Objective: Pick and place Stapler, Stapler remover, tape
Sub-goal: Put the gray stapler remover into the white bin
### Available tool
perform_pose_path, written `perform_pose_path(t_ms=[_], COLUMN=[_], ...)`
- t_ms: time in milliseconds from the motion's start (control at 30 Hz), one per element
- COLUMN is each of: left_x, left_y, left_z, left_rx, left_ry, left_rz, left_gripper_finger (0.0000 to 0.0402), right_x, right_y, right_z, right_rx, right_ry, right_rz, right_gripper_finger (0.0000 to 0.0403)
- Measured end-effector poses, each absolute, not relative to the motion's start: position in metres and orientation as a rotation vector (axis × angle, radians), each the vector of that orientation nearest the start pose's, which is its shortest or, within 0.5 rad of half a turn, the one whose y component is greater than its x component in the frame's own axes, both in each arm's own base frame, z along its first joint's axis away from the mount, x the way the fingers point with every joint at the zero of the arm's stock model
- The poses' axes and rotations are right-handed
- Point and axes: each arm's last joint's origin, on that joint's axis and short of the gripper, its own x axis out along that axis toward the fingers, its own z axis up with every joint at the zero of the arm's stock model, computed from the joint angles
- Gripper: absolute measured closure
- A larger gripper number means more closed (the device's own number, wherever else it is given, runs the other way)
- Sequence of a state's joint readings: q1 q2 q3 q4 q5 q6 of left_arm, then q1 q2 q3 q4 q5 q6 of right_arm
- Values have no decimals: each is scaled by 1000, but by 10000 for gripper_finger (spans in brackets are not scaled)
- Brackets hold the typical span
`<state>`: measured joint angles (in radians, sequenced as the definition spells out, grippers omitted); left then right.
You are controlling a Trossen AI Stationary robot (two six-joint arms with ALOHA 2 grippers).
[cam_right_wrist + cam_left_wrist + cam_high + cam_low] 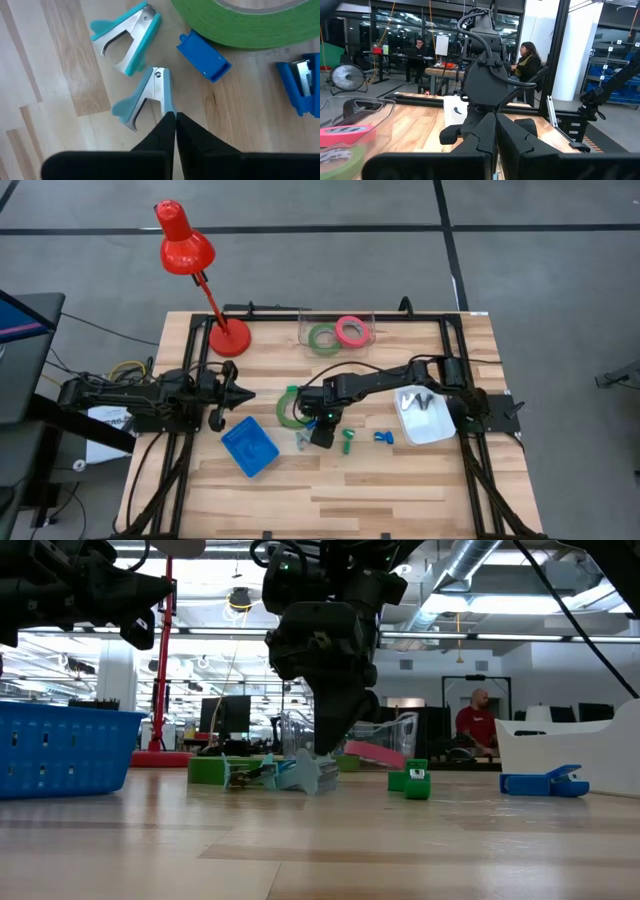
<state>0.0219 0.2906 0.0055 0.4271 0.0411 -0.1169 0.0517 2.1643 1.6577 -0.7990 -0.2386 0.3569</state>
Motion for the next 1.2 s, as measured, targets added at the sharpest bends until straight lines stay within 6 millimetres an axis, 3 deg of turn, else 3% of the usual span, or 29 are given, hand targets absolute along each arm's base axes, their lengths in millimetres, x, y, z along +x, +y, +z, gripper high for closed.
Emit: perform_pose_path(t_ms=[500,900,1200], left_x=[115,115,115], left_y=[1,1,1], left_z=[182,182,181], left_rx=[-112,-112,-112], left_ry=[-142,-141,-137], left_rz=[-28,-28,-27], left_gripper_finger=[394,394,394], right_x=[436,430,426], right_y=[30,33,31], right_z=[170,207,218], right_rx=[436,386,327], right_ry=[1332,1287,1257], right_rz=[31,124,127], right_gripper_finger=[402,403,403])
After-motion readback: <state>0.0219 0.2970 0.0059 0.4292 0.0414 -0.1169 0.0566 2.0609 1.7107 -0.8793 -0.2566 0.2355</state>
